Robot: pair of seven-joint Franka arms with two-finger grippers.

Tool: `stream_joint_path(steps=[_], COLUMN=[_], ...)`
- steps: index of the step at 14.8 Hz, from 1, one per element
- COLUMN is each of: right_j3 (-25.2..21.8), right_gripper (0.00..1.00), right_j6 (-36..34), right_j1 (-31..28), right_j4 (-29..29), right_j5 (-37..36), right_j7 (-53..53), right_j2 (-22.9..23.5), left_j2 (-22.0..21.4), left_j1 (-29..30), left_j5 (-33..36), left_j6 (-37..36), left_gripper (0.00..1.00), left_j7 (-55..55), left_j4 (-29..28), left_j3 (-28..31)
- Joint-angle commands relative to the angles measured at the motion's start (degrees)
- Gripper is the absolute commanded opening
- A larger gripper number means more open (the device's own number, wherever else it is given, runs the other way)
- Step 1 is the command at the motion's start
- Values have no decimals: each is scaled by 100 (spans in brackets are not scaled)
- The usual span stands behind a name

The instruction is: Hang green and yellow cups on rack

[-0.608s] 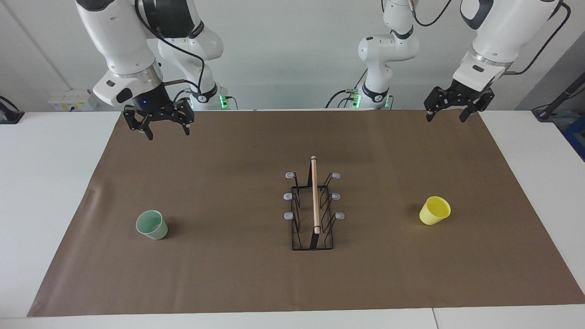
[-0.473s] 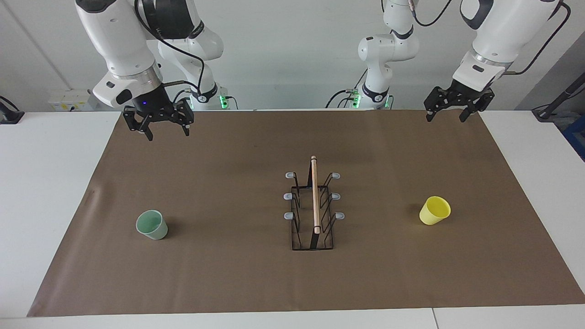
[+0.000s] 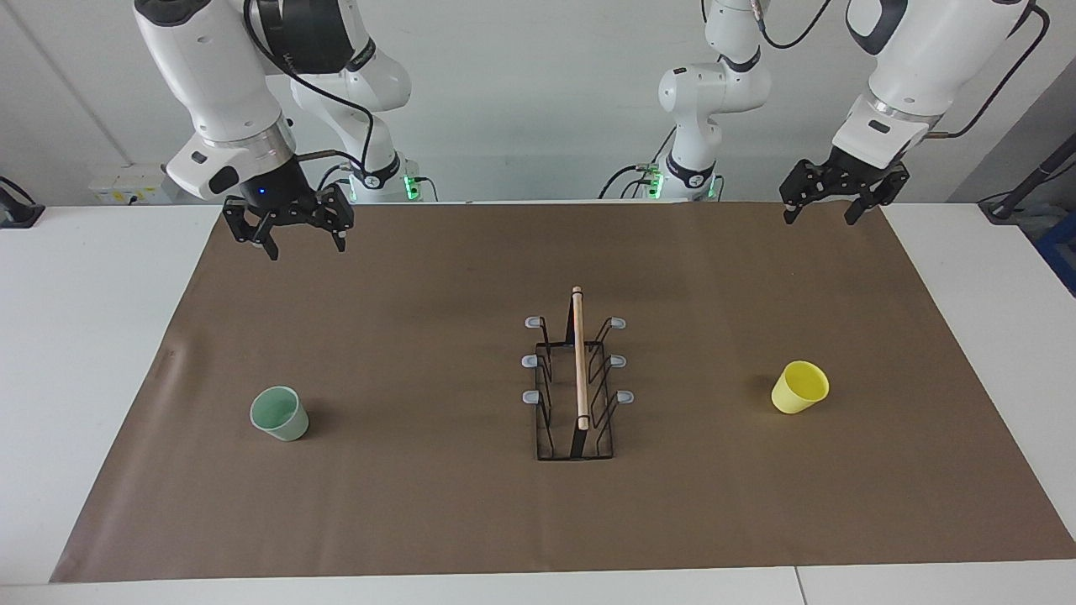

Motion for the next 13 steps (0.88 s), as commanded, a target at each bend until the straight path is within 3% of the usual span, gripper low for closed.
stream_joint_path(steps=[1, 6, 8, 10, 13], right_j3=[57, 57, 48, 48, 31], right_gripper=[100, 100, 100, 100, 100], right_j6=[-86, -95, -104, -130, -87], right_j1=[-77, -95, -95, -95, -86], right_j4=[115, 115, 106, 80, 71], right_j5=[-63, -63, -72, -72, -89], right_j7=[-102, -110, -110, -110, -102], right_j2=[86, 130, 130, 121, 104], left_j2=[-46, 225, 628, 1086, 1473], left_j1=[-61, 0, 105, 403, 554], left_j5=[3, 64, -101, -775, -1647], left_j6=[416, 752, 376, 207, 198], left_gripper=[100, 100, 100, 100, 100], left_j7=[-10, -71, -80, -307, -414], left_j4=[-284, -312, 335, 795, 796], left_j3=[44, 52, 166, 341, 956])
